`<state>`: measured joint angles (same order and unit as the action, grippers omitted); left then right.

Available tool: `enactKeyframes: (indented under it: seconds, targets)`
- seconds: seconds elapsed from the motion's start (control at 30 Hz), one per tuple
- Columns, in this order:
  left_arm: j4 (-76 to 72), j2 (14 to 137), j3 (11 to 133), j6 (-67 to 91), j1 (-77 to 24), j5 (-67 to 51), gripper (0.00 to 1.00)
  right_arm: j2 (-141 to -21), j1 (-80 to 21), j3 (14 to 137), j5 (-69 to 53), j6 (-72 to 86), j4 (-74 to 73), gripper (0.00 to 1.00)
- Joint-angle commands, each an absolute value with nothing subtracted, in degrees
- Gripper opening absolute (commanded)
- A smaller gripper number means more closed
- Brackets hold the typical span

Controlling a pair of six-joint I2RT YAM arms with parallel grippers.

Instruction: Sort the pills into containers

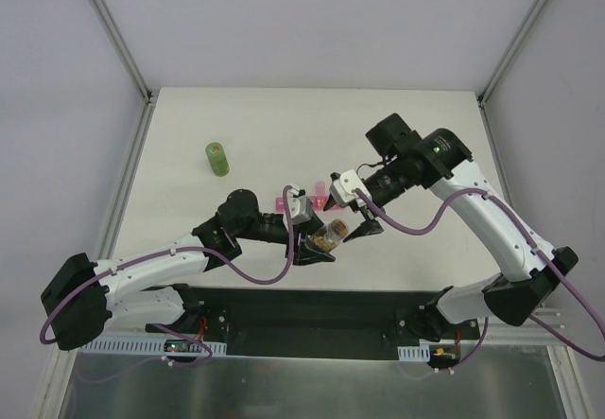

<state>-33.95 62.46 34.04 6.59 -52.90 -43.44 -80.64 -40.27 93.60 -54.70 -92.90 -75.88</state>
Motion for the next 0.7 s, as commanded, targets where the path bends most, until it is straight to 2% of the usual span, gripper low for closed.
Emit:
enactKeyframes:
  seconds: [0.0,0.23,0.5,0.67]
  targets:
    - [-34.72,61.44,35.68,5.36,-53.09,-43.42,0.0,-78.22,-40.78,95.36,-57.83,-93.43,-82.88,0.73]
    - [-35.15,61.17,35.68,5.89,-52.73,-42.28,0.0,-77.17,-41.31,93.34,-56.25,-92.99,-82.01,0.56]
    - [-36.39,60.65,35.33,7.03,-52.73,-42.1,0.0,-76.11,-42.45,91.05,-54.14,-90.62,-78.05,0.5]
    - [-34.81,59.86,35.16,5.45,-52.82,-39.47,0.0,-76.11,-42.63,91.32,-53.27,-82.38,-73.06,0.36]
